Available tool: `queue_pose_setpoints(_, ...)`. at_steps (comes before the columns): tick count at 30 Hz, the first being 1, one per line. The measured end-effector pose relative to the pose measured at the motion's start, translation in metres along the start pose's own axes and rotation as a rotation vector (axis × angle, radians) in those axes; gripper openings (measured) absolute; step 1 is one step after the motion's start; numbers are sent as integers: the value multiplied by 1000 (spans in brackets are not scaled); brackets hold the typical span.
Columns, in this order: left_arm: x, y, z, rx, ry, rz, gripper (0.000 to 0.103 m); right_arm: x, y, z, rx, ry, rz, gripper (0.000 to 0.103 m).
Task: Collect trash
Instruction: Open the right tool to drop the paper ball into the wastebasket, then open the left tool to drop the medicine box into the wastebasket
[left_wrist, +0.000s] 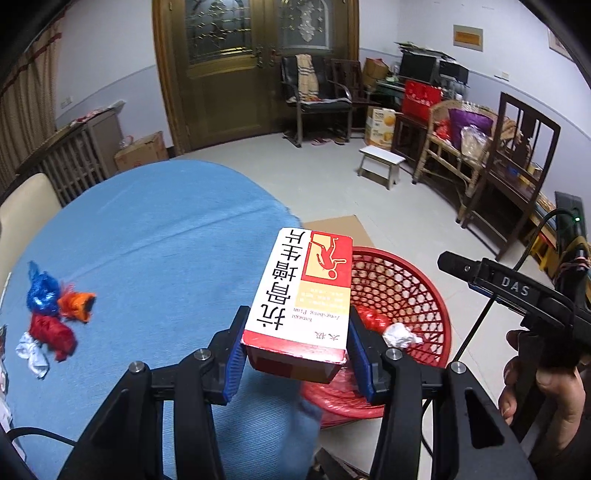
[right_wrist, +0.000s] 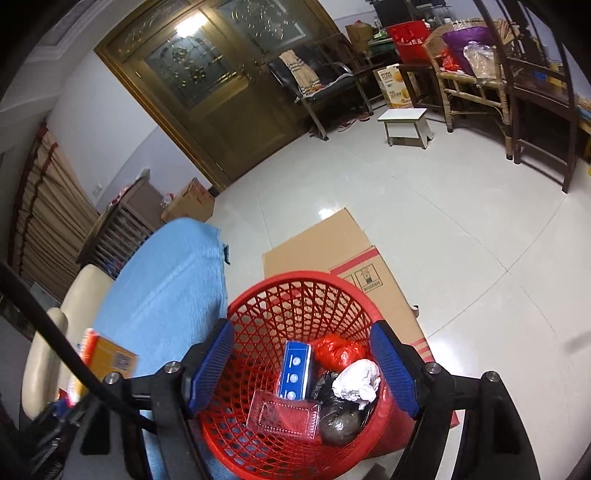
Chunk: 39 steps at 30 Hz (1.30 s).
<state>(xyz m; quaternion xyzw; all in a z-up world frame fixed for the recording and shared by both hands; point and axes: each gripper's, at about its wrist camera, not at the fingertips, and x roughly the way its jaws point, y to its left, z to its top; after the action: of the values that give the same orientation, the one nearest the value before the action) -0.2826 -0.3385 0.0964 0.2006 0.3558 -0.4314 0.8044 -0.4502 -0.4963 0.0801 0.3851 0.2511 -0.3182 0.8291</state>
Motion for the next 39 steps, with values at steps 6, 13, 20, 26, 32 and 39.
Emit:
queue_pose_setpoints(6, 18, -21, 9, 21, 32, -19, 51, -9, -12, 5, 12, -16, -1, 80)
queue_pose_setpoints(13, 35, -38, 15, 35, 62, -26, 53, -20, -35, 10, 64, -28, -1, 80)
queue_pose_setpoints(20, 53, -37, 18, -4, 123, -48, 72, -27, -42, 11, 83, -33, -11, 80)
queue_pose_setpoints(26, 41, -22, 13, -39, 116, -40, 74, -27, -31, 10, 54, -17, -15, 80)
queue_pose_setpoints(32, 22, 13, 5, -128, 91, -19, 74, -18, -10, 0, 14, 21, -5, 80)
queue_pose_setpoints(39, -7, 79, -21, -287, 39, 96, 74, -5, 29, -14, -66, 66, 24, 80)
